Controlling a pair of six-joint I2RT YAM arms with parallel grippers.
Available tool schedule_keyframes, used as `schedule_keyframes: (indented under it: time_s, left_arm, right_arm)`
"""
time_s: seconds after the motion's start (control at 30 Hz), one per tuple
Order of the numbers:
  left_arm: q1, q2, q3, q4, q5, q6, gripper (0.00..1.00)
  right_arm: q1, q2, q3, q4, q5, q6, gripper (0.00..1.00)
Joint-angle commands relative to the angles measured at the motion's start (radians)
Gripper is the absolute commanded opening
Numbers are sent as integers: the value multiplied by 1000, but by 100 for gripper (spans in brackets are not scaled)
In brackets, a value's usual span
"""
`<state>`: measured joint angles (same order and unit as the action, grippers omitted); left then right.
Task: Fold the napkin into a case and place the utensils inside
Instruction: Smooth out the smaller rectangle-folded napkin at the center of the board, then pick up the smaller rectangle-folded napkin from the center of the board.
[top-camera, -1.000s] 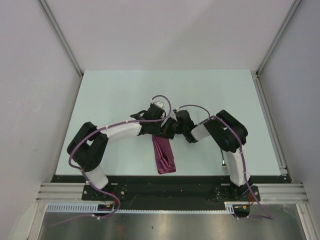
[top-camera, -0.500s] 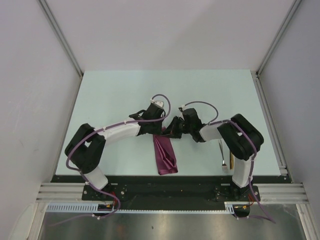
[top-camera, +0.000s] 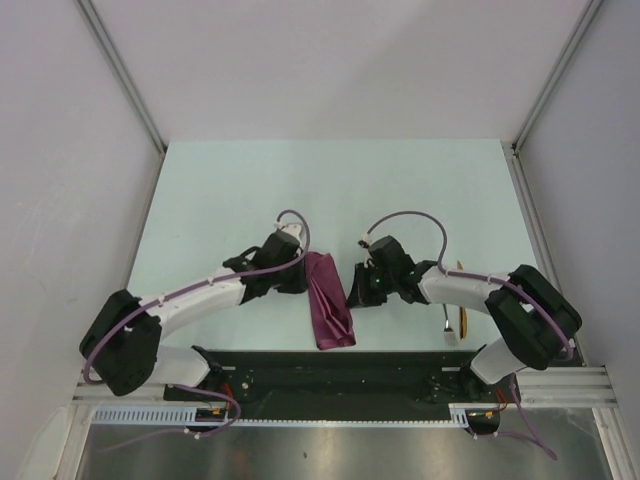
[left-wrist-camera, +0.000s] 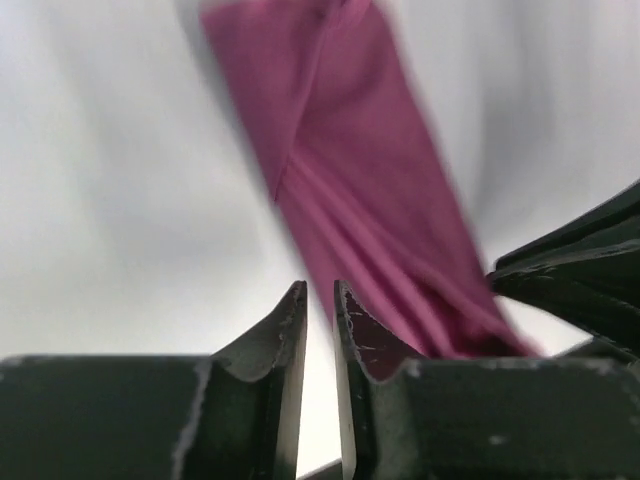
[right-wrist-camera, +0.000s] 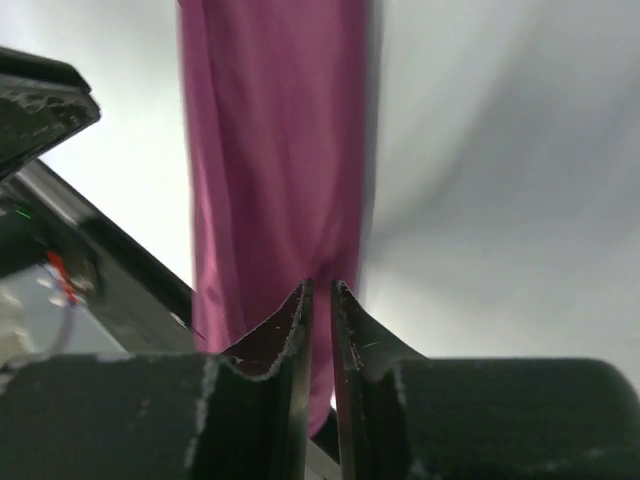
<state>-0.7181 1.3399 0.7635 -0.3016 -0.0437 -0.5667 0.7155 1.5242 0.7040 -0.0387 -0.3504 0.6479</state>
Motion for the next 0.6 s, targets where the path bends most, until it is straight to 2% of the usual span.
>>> schedule_keyframes:
  time_s: [0.0, 0.13, 0.27, 0.43, 0.57]
  left_arm:
    - [-27, -70, -157, 73, 119, -123, 19]
    - [-90, -58, -227, 127, 137, -173, 17]
    - [-152, -5, -230, 156, 131, -214, 15]
    - [-195, 16, -237, 179, 126, -237, 14]
    - [-196, -5, -245, 164, 113, -237, 14]
  right_arm:
    - [116, -59, -24, -90, 119, -24, 15]
    - [179, -35, -29, -44, 163, 21, 14]
    - [232, -1, -3, -16, 195, 44, 12]
    - [286, -2, 55, -98, 286, 42, 12]
    - [276, -41, 43, -153, 309, 44, 12]
